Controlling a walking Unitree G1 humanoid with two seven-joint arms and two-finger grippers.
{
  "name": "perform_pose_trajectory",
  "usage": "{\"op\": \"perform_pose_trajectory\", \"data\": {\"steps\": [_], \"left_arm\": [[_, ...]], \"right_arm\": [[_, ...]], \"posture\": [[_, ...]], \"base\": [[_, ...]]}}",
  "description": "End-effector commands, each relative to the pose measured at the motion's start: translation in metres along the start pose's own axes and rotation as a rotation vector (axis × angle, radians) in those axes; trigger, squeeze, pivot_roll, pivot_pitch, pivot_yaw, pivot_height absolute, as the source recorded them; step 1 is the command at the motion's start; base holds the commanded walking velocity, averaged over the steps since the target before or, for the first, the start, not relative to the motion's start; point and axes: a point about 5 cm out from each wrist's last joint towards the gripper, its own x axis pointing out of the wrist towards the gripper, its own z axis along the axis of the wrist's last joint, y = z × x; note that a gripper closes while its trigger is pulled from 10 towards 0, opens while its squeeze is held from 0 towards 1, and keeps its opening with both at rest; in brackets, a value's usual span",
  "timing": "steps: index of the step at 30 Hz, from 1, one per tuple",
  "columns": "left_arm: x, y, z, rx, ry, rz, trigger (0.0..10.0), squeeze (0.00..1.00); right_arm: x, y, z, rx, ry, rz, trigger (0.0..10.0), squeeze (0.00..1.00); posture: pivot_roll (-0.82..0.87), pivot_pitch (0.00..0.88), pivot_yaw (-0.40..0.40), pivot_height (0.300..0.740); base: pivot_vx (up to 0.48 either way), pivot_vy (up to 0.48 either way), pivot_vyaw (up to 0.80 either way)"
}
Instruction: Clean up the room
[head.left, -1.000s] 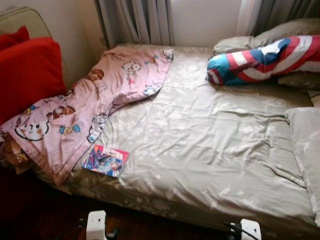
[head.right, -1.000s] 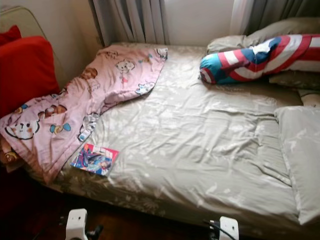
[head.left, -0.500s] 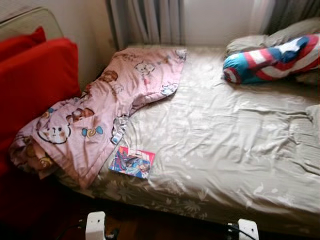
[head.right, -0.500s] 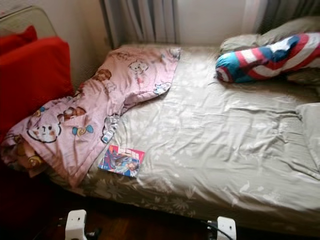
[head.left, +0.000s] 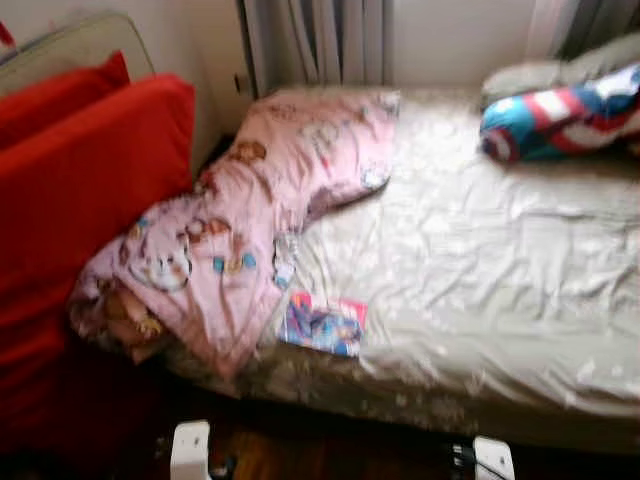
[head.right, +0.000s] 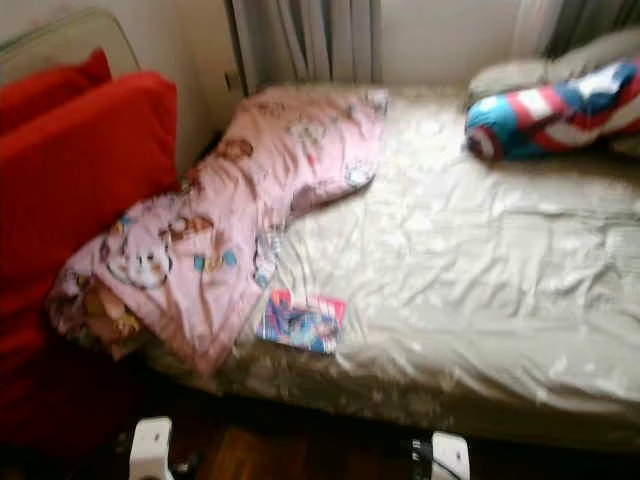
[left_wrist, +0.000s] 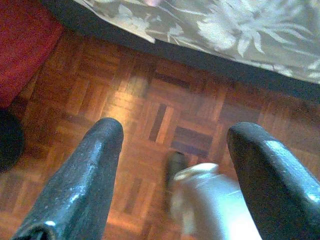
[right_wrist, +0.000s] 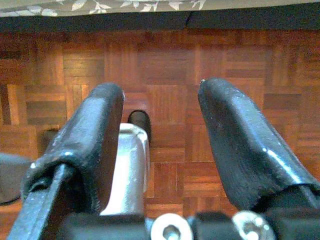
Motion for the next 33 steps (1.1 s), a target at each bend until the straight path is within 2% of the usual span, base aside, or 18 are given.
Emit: {"op": "perform_pose_trajectory", "data": {"steps": [1,9,23,33], "left_arm": [[-0.0026,0.0082,-0.0062,0.010,0.019,0.021,10.0,0.00],[-0.0027,0.0059,-0.0073,-0.004,0.018,0.022,10.0,0.00],[-0.0030,0.0049,-0.0075,-0.034,0.011,-0.001,10.0,0.00],[-0.0021,0.0062,-0.0045,-0.049,0.003,0.017,10.0,0.00]], "right_arm": [[0.0001,0.0080,-0.0023,-0.002,0.010,0.021,10.0,0.00],[0.0002,0.0075,-0.0014,-0.016,0.008,0.026,10.0,0.00],[0.0005,0.0096,0.0001,-0.018,0.002,0.033,10.0,0.00],[0.0013,0.0131,0.0049,-0.033,-0.016,0.056,10.0,0.00]], "posture": [[-0.06,0.058,0.021,0.740],[-0.06,0.043,0.013,0.740],[-0.06,0.018,0.022,0.740],[-0.06,0.056,0.017,0.740]], "base": [[0.000,0.480,0.00],[0.000,0.425,0.00],[0.000,0.000,0.00],[0.327,0.000,0.04]]}}
